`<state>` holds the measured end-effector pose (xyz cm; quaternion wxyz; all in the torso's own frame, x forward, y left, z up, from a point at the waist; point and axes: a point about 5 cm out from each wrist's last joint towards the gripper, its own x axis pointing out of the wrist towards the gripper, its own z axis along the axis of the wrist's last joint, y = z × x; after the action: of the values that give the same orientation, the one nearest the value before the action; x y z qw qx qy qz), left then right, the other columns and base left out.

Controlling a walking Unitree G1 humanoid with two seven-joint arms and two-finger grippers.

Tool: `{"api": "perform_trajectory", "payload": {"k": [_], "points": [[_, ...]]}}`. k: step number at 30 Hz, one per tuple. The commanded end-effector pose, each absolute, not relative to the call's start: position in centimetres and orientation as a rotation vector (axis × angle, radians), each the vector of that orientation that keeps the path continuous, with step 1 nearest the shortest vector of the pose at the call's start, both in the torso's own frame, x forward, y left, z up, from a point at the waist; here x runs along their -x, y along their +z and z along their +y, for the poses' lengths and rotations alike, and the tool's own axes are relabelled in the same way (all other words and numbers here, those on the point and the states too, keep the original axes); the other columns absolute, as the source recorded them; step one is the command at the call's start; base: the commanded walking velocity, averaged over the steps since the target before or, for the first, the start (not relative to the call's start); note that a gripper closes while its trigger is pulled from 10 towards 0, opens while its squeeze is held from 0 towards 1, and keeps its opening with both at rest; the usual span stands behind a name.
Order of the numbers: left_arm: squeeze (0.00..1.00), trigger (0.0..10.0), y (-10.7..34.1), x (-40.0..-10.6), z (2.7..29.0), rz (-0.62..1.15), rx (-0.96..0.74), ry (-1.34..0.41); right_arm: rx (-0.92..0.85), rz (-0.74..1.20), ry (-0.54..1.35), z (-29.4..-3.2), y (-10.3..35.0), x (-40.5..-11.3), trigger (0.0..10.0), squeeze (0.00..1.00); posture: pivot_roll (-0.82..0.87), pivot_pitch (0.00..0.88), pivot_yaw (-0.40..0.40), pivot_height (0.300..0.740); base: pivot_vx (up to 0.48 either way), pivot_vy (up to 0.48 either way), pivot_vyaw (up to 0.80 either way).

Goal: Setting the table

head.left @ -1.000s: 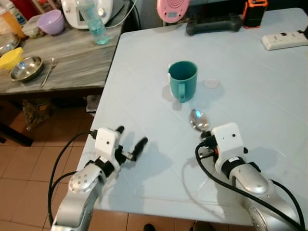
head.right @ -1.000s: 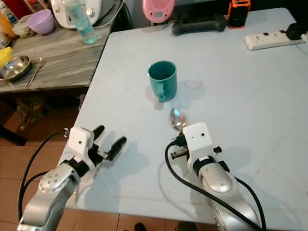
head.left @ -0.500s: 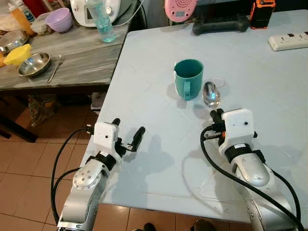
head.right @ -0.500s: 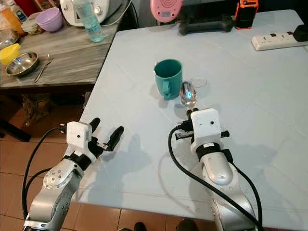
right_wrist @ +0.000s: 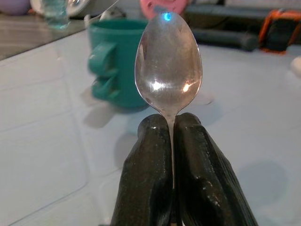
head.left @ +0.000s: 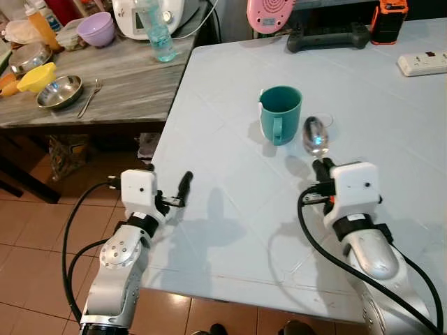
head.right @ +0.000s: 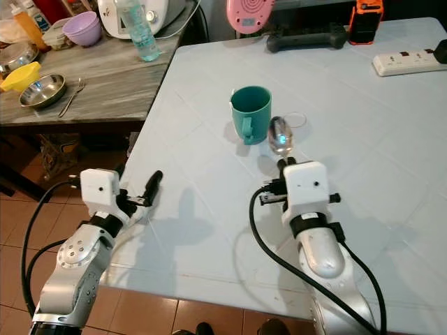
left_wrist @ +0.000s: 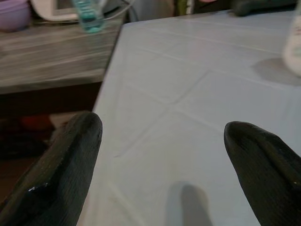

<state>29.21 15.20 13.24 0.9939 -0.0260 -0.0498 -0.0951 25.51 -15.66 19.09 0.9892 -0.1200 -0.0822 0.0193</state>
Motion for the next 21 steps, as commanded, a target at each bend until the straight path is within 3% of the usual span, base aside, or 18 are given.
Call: {"api": "perform_trajectory", "payload": {"k": [1,15,21], "points": [[0.00,10.0,12.90,-29.15,16.43,-0.092,0.036,-0.132,0.274,-0.230,0.036,-15.49,20.00,-25.08,10.0,0.00,-0.35,0.173,0.223,0.740,0.000,0.000,0.00],[0.00,10.0,13.08,-29.86,16.22,-0.109,0.043,-0.107,0.262,-0.227,0.030,-15.35,19.31,-25.53,10.0,0.00,-0.36,0.147,0.215,0.740,0.000,0.000,0.00],[0.00,10.0,13.04,-29.90,16.06,-0.111,0.049,-0.112,0.257,-0.213,0.032,-15.52,19.11,-25.72,10.0,0.00,-0.36,0.147,0.215,0.740,0.000,0.000,-0.57]]}}
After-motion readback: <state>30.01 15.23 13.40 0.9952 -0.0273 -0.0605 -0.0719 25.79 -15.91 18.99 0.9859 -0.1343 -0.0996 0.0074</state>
